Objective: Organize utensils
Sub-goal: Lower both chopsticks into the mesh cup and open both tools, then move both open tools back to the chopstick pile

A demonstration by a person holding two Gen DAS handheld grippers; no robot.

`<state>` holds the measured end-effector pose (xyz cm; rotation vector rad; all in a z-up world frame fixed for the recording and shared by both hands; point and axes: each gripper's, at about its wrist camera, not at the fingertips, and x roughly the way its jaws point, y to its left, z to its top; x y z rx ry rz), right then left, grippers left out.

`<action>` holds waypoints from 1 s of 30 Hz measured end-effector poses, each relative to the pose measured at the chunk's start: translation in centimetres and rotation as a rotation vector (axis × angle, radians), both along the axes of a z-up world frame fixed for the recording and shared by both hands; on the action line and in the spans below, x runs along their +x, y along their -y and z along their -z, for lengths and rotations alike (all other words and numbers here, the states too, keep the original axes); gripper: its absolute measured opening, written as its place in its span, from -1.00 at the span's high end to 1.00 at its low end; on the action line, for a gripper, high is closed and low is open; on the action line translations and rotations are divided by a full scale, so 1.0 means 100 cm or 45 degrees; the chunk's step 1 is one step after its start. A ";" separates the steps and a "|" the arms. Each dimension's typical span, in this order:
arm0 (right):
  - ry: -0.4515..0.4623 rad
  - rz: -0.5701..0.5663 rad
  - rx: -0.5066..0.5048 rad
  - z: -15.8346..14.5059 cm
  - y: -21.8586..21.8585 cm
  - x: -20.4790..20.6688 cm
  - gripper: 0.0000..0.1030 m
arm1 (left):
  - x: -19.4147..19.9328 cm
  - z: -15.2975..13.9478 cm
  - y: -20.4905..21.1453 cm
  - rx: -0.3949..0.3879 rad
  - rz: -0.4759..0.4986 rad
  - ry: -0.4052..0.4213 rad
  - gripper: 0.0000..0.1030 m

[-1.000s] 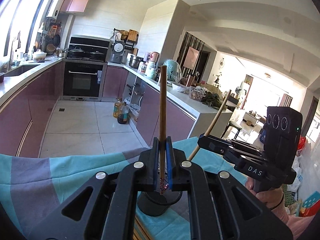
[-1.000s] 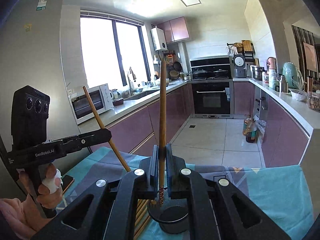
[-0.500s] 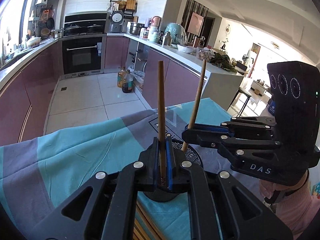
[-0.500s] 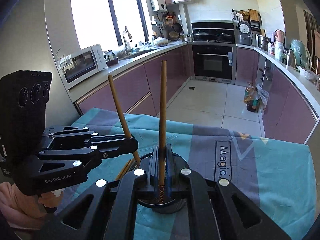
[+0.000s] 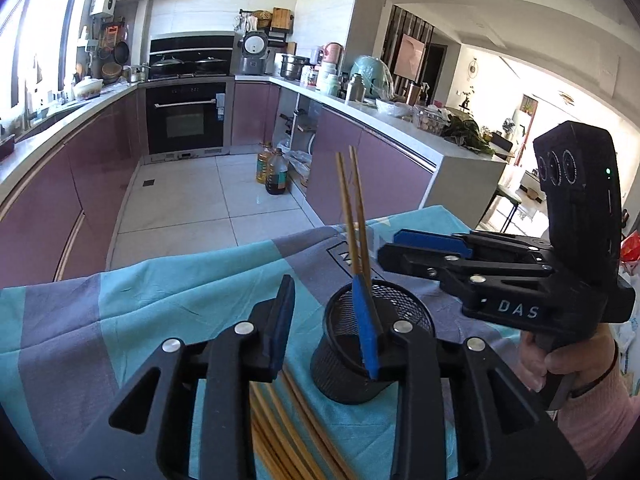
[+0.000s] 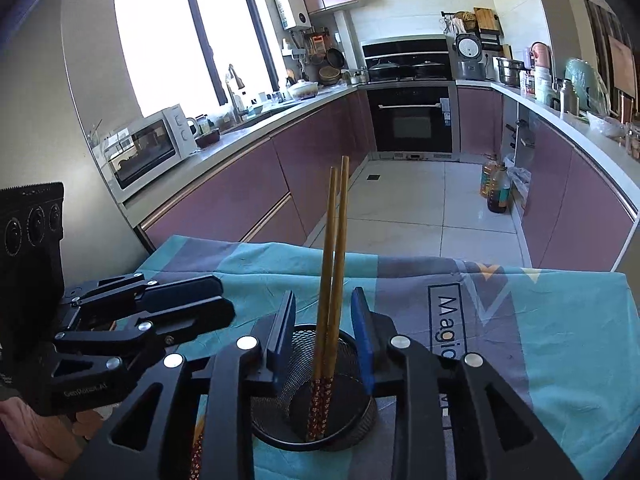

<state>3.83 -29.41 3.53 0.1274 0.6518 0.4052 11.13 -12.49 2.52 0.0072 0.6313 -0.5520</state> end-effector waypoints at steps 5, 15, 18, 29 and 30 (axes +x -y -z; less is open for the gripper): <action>0.086 -0.099 0.045 -0.012 -0.004 -0.036 0.31 | -0.016 -0.005 -0.040 0.031 -0.107 0.068 0.23; -0.102 -0.273 0.039 0.042 -0.046 -0.068 0.21 | -0.035 0.069 -0.091 0.194 -0.122 -0.141 0.19; -0.180 -0.250 0.008 0.066 -0.055 -0.065 0.21 | -0.035 0.095 -0.093 0.232 -0.119 -0.214 0.19; -0.273 -0.189 -0.047 0.101 -0.070 -0.059 0.21 | -0.032 0.130 -0.068 0.249 -0.112 -0.285 0.20; -0.273 -0.183 -0.051 0.101 -0.070 -0.058 0.21 | -0.031 0.131 -0.069 0.249 -0.115 -0.292 0.21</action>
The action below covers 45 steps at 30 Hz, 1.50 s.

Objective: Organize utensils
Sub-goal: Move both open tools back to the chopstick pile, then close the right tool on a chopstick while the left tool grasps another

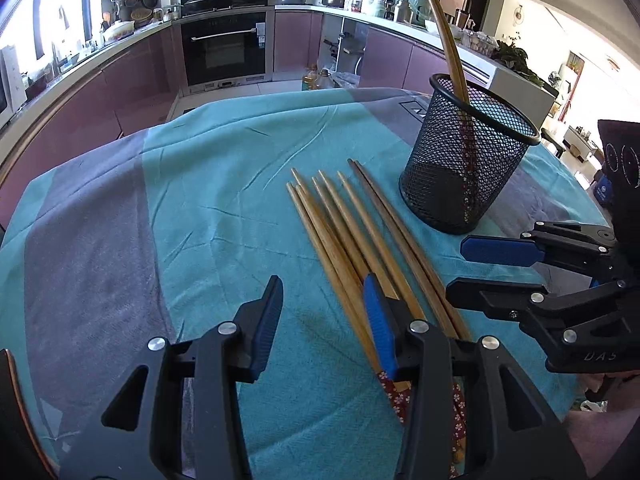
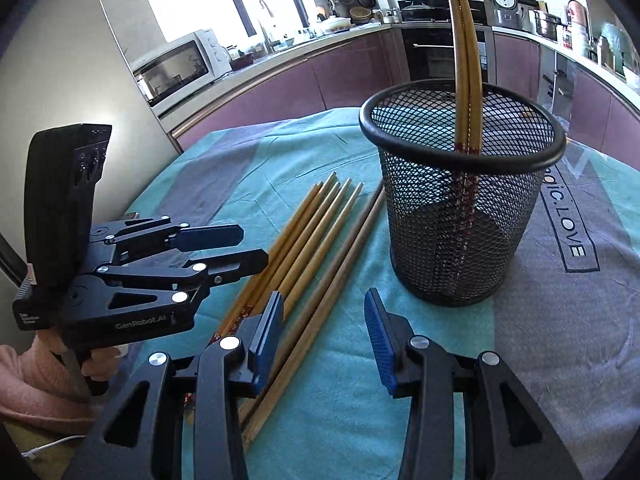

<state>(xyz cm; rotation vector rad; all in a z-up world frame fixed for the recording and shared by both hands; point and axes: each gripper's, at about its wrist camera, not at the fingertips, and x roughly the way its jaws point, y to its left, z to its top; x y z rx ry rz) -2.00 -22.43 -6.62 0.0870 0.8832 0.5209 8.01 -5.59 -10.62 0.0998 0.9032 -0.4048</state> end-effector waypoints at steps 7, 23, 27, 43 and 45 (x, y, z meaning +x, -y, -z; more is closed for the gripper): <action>-0.012 0.032 -0.021 0.005 -0.002 0.006 0.22 | 0.004 0.007 -0.012 -0.034 -0.014 -0.039 0.28; -0.017 0.063 -0.143 0.009 -0.014 0.008 0.47 | 0.006 0.013 -0.025 -0.064 0.007 -0.077 0.42; -0.011 0.064 -0.185 0.010 -0.022 0.011 0.47 | 0.008 0.015 -0.023 -0.043 0.013 -0.077 0.42; -0.035 0.162 -0.095 0.014 -0.023 0.025 0.83 | 0.024 0.016 -0.016 -0.046 -0.067 -0.083 0.78; -0.041 0.168 -0.070 0.014 -0.020 0.024 0.86 | 0.023 0.016 -0.018 -0.058 -0.086 -0.083 0.81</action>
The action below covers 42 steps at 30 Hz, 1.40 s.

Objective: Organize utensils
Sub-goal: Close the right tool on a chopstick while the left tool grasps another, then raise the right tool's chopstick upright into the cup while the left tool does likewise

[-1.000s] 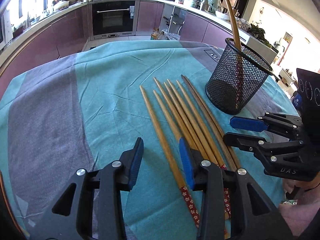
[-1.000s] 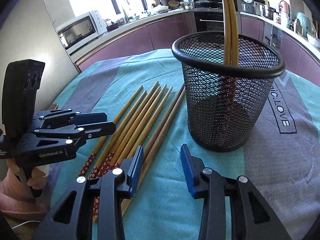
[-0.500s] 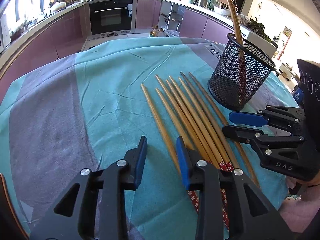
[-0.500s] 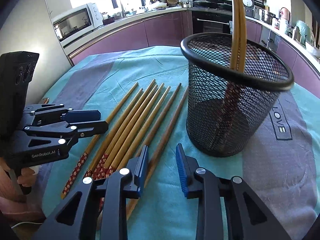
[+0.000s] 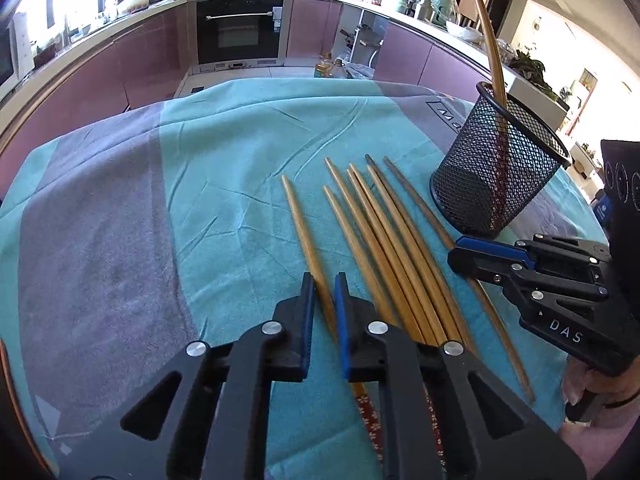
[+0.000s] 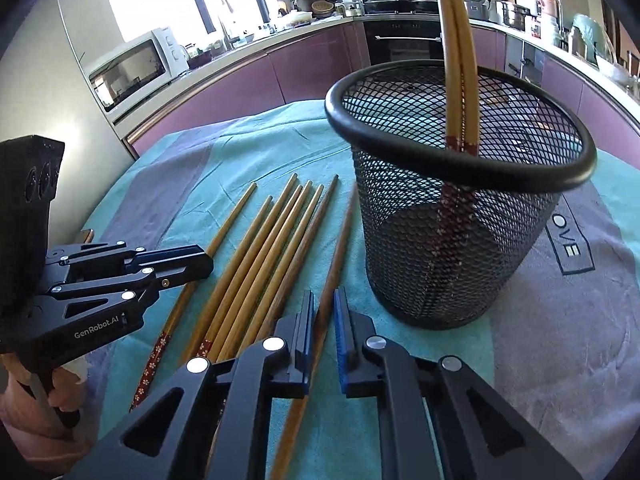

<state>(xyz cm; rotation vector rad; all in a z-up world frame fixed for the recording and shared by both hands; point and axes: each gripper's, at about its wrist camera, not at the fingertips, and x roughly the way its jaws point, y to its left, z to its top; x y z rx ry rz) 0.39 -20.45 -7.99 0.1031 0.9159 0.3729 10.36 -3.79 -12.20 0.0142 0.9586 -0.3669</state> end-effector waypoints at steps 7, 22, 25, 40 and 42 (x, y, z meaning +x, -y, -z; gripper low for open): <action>0.021 -0.022 0.077 -0.009 0.010 -0.010 0.89 | -0.009 -0.006 -0.006 -0.033 -0.021 0.017 0.86; 0.223 -0.123 0.261 -0.065 0.038 -0.043 0.89 | -0.039 -0.071 -0.018 -0.209 0.077 0.150 0.86; 0.273 -0.115 0.275 -0.075 0.042 -0.049 0.89 | -0.046 -0.087 -0.019 -0.253 0.110 0.192 0.86; 0.463 -0.093 0.325 -0.124 0.069 -0.055 0.89 | -0.057 -0.146 -0.016 -0.402 0.159 0.349 0.86; 0.489 -0.091 0.321 -0.133 0.074 -0.054 0.89 | -0.055 -0.156 -0.011 -0.415 0.169 0.378 0.86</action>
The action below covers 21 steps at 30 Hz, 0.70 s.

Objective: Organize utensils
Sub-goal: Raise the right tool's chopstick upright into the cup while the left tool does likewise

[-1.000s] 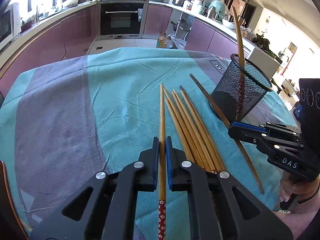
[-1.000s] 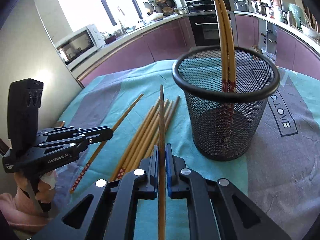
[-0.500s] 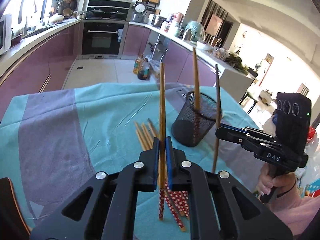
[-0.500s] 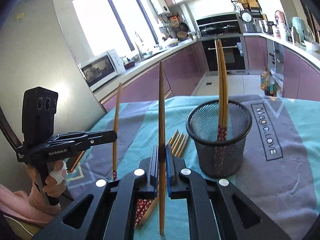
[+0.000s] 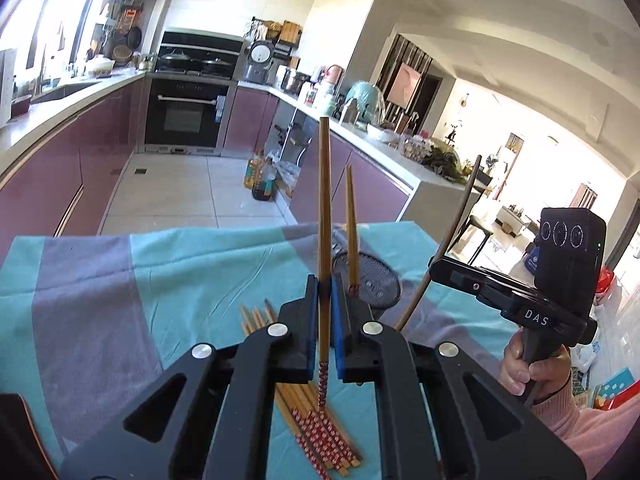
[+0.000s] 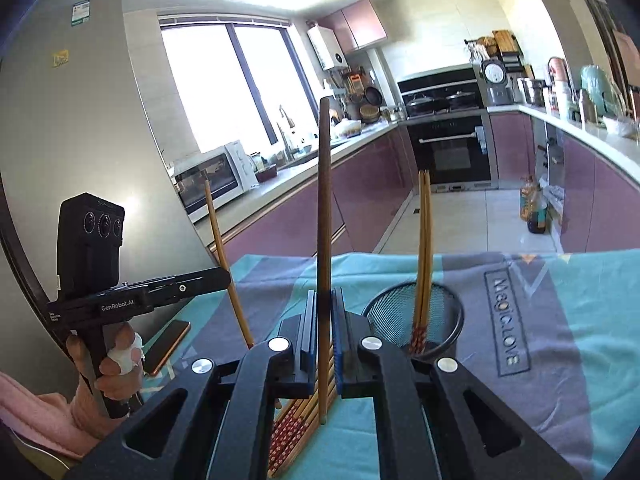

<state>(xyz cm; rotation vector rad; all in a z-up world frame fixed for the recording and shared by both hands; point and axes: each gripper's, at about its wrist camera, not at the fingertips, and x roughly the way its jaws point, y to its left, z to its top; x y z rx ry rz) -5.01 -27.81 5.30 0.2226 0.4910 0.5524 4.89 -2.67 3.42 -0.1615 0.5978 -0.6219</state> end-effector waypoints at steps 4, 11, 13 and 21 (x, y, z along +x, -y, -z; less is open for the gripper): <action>0.053 0.037 -0.006 -0.019 0.012 0.002 0.89 | 0.004 -0.021 0.010 -0.037 0.028 0.050 0.86; 0.139 0.107 -0.030 -0.044 0.029 0.015 0.89 | 0.011 -0.059 0.032 -0.078 0.053 0.151 0.86; 0.153 0.123 -0.036 -0.046 0.032 0.019 0.89 | 0.015 -0.066 0.040 -0.075 0.045 0.173 0.86; 0.093 0.147 -0.139 -0.029 0.027 0.046 0.89 | 0.036 -0.057 0.078 -0.008 0.040 0.136 0.86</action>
